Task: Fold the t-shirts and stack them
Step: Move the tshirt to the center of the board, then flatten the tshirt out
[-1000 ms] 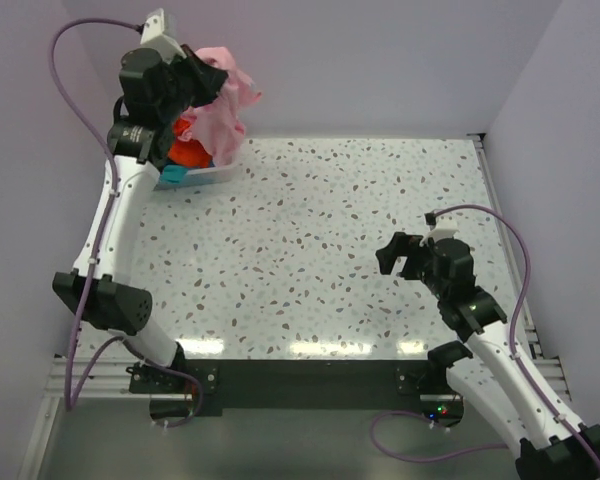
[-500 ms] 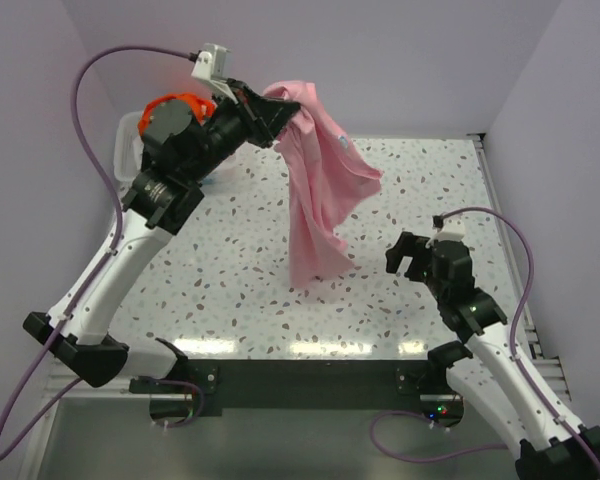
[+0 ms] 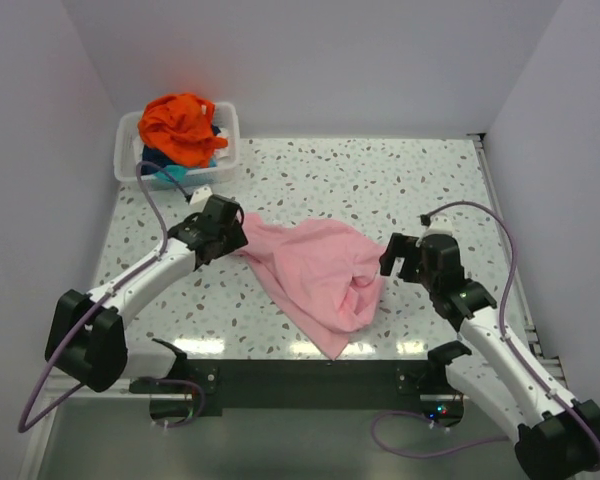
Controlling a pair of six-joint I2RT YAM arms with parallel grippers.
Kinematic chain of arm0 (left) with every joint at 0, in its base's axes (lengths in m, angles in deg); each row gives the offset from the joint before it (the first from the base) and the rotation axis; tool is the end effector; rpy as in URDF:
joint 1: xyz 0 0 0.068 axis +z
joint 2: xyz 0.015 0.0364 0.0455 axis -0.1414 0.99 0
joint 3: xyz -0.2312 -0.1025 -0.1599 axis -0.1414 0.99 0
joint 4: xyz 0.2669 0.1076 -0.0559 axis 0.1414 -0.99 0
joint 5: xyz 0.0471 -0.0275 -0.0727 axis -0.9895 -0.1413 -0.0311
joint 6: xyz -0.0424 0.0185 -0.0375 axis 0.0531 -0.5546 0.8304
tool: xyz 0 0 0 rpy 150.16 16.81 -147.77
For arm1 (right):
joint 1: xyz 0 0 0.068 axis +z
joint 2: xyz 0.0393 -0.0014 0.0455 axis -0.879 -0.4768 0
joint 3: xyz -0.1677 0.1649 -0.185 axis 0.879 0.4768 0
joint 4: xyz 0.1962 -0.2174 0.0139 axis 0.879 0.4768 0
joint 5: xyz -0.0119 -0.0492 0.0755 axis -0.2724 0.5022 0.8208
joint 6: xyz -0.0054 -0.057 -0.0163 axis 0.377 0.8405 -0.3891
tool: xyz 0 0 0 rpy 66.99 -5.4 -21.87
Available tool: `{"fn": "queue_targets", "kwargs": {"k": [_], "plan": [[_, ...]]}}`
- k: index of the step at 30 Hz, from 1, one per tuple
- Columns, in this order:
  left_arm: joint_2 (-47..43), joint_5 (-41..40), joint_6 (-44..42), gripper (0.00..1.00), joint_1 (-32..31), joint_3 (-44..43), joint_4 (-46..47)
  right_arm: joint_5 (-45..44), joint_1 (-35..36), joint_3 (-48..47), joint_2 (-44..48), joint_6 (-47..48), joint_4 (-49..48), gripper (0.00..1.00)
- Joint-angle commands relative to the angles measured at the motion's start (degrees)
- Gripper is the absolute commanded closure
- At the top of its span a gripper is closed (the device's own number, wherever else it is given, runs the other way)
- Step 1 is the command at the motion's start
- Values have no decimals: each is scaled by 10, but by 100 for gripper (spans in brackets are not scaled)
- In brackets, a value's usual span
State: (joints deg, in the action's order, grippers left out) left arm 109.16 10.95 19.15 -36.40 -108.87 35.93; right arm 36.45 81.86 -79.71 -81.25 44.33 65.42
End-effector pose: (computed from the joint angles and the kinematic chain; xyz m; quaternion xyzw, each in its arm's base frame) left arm 0.2699 -0.1259 0.2478 -0.2155 0.9052 -0.0440 0.3636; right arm 0.1779 0.0573 0.2518 0.0766 0.8692 0.1090 0.4762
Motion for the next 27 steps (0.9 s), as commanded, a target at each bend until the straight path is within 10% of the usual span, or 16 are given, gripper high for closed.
{"fn": "queue_targets", "kwargs": {"k": [1, 6, 27], "plan": [[-18, -45, 39, 22, 43, 8, -29, 69, 1, -28, -35, 17, -44, 1], [-51, -32, 38, 0, 73, 56, -25, 174, 3, -70, -111, 32, -88, 1], [142, 104, -22, 13, 139, 15, 147, 119, 139, -561, -700, 273, 38, 1]]}}
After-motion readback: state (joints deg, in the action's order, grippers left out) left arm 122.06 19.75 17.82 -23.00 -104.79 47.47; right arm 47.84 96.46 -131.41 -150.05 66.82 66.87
